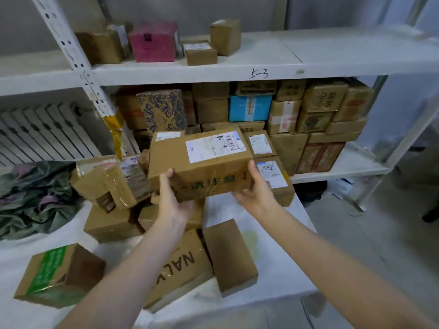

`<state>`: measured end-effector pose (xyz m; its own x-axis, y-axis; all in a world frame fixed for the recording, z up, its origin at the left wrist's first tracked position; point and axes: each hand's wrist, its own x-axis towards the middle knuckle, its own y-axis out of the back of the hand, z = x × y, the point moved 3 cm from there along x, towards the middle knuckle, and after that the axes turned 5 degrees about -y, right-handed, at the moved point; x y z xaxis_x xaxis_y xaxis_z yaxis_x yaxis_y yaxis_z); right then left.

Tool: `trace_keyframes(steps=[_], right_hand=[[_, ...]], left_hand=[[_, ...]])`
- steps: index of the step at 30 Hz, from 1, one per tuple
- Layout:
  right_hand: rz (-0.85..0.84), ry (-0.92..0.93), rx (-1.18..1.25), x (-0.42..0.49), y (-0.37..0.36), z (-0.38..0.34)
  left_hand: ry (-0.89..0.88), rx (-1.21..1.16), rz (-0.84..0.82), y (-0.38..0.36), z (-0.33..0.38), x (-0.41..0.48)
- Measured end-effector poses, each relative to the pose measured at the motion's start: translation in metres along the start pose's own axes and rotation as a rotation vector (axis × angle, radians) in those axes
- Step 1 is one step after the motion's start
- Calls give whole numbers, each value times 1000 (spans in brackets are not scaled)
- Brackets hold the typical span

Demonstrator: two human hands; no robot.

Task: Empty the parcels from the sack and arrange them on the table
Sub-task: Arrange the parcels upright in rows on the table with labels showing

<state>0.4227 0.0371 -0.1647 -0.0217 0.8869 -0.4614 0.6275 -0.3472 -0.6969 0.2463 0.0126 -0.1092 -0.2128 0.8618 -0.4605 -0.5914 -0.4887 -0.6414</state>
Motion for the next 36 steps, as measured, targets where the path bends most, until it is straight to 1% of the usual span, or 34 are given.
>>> trace_keyframes(steps=[1,2,4,7,9,11,13,14,16,18,21,23,24,26,29,32,34,36], right_hand=[[18,5,61,9,0,-7],[38,7,68,11,-4,-9],[75,-2,21,21,-3,-19],[108,-14,9,27,-1,-31],[122,-16,17,33,7,-46],[132,-5,-16,39,12,-57],[126,-7,-76,44,18,-69],[94,-8,-106,45,18,-76],[57,-37,-149,43,21,-90],[55,-49,-217,37,26,-103],[30,-45,-326,22,43,-109],[29,-93,-390,6,54,-109],[27,-110,-418,-4,58,-110],[2,-118,-458,-19,64,-115],[36,-84,-476,-42,84,-117],[68,-109,-482,-58,123,-109],[92,-142,-530,-65,139,-103],[147,-156,-575,-61,152,-98]], left_hand=[[-26,-17,25,-10,-12,0],[-54,-21,42,-16,-21,2],[-85,5,69,-31,-43,10],[-37,20,60,-42,-62,17],[-37,18,75,-45,-77,24],[-39,106,27,-40,-85,19],[-31,193,-39,-28,-88,13],[-38,214,-60,-23,-84,10],[-83,265,-52,-14,-65,10],[-74,337,-76,-8,-46,16],[62,491,-266,-4,-42,11],[174,655,-418,-5,-59,1],[211,731,-467,-6,-71,-6],[269,807,-514,-10,-95,-16],[370,775,-537,-9,-135,-32],[487,837,-577,11,-171,-54],[552,860,-596,19,-186,-64],[553,869,-577,18,-195,-65]])
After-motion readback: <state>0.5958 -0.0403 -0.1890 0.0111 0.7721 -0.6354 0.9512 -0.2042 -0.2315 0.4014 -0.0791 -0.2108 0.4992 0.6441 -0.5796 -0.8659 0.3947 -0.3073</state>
